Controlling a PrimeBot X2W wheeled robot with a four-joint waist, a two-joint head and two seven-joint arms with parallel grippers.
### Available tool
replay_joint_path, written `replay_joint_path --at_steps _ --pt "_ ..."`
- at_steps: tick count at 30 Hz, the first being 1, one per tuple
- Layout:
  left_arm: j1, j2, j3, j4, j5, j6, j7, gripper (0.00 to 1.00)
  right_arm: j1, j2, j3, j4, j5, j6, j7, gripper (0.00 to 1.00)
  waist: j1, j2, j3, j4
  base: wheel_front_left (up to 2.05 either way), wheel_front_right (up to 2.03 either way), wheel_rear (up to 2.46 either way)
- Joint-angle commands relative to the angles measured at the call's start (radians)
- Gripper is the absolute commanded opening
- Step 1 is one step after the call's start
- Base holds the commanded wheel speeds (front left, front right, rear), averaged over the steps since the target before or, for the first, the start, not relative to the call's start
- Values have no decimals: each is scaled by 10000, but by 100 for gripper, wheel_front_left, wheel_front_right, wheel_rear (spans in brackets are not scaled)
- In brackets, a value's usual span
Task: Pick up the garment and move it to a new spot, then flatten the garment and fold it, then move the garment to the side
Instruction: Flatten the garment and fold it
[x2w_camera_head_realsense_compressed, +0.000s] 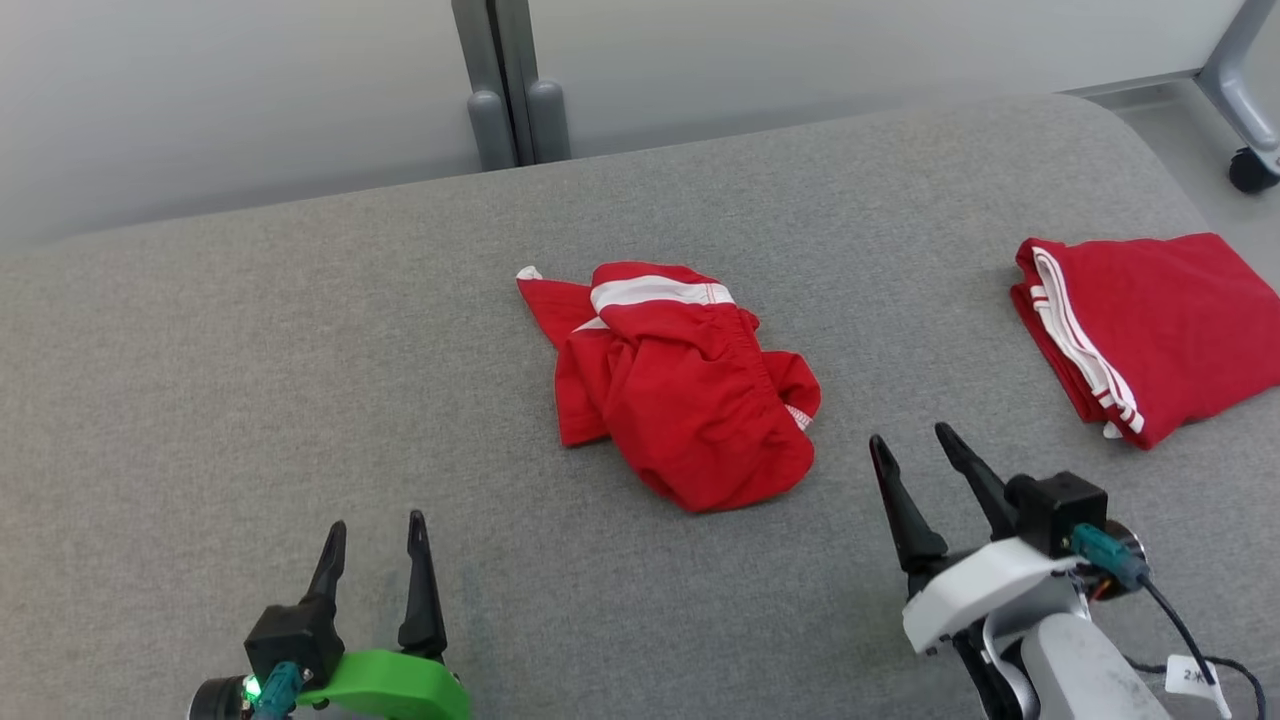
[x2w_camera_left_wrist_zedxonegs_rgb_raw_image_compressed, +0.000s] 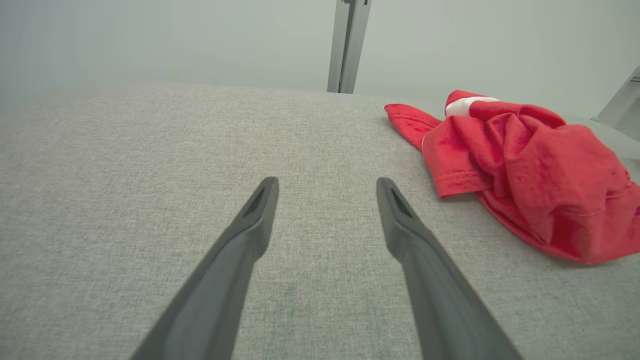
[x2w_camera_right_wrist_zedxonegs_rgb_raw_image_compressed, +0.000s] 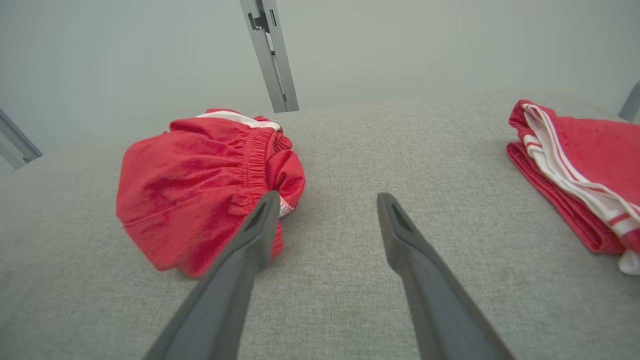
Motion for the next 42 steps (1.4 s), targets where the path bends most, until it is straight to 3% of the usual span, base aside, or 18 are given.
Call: replay_joint_path --at_steps 1,9,16,24,30,32,33,35,42 --pt "-257 30 -58 -7 23 7 6 100 -363 -31 27 83 -86 -16 -40 100 0 0 313 238 0 0 0" --pt "-983 31 -591 76 -143 -27 6 100 -2969 -323 502 1513 112 -16 -40 100 0 0 1322 1072 0 0 0" --pt "-1474 33 -985 26 -320 65 5 100 -4910 -528 981 3505 1197 -16 -14 100 0 0 1928 1806 0 0 0" --pt "-1721 32 -1124 11 -400 157 6 100 -5964 -539 1938 4988 2558 -16 241 100 0 0 2273 2188 0 0 0" --pt "-1775 30 -1108 -2 -430 204 6 100 -6268 -602 2637 5412 3285 -16 211 100 0 0 2307 2251 0 0 0" --pt "-1769 31 -1085 -9 -472 200 6 100 -6322 -639 2890 5426 3466 -16 166 60 0 0 2293 2246 0 0 0" --pt "-1763 31 -1081 3 -471 199 6 100 -6369 -680 3000 5433 3566 -16 150 35 0 0 2279 2238 0 0 0" --pt "-1749 30 -1078 37 -501 199 6 100 -6431 -739 3231 5384 3702 -16 95 0 0 0 2244 2226 0 0 0" --pt "-1611 31 -1114 172 -646 178 6 100 -6746 -980 3566 5150 3890 -16 -44 0 0 0 1967 2278 0 0 0"
